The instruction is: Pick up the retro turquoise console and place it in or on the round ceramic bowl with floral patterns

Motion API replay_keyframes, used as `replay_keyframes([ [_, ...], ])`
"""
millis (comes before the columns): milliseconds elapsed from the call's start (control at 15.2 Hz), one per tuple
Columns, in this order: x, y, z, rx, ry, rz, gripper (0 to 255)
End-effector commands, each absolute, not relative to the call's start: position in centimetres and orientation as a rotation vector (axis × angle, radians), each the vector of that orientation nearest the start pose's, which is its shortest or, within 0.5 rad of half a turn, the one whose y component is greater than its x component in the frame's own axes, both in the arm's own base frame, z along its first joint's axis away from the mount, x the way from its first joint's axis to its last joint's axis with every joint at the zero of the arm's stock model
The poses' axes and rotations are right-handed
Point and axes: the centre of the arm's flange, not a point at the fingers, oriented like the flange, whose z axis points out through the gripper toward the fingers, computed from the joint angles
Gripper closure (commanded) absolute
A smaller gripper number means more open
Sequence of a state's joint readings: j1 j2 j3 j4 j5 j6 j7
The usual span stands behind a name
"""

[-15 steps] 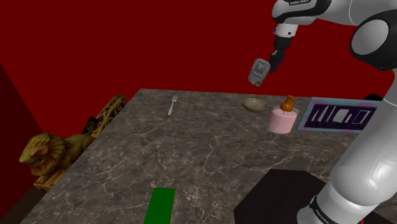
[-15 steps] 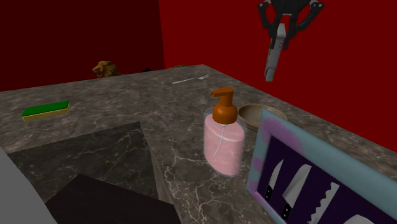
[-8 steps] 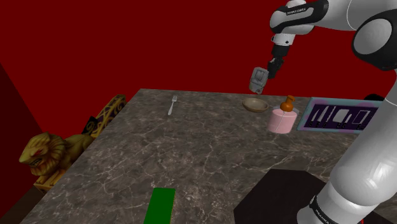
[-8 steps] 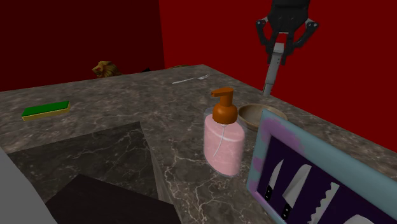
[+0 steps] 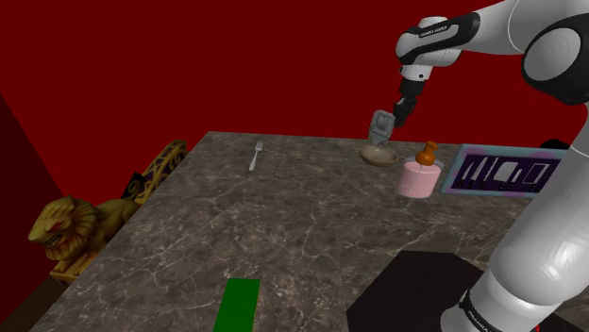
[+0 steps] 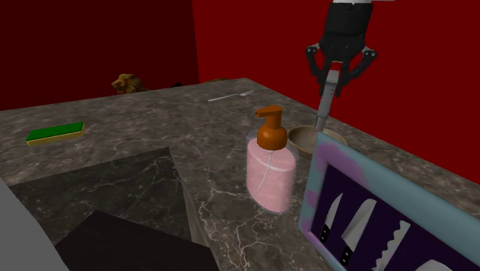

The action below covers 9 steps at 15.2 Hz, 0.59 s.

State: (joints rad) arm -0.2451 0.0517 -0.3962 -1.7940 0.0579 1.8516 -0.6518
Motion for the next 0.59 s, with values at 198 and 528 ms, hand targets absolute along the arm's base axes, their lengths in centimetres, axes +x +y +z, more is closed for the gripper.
replay_keyframes([
  [198, 46.8, -34.0, 48.9, -3.119, 0.007, -0.048, 255],
  [528, 46.8, -34.0, 48.9, -3.119, 0.007, -0.048, 255],
])
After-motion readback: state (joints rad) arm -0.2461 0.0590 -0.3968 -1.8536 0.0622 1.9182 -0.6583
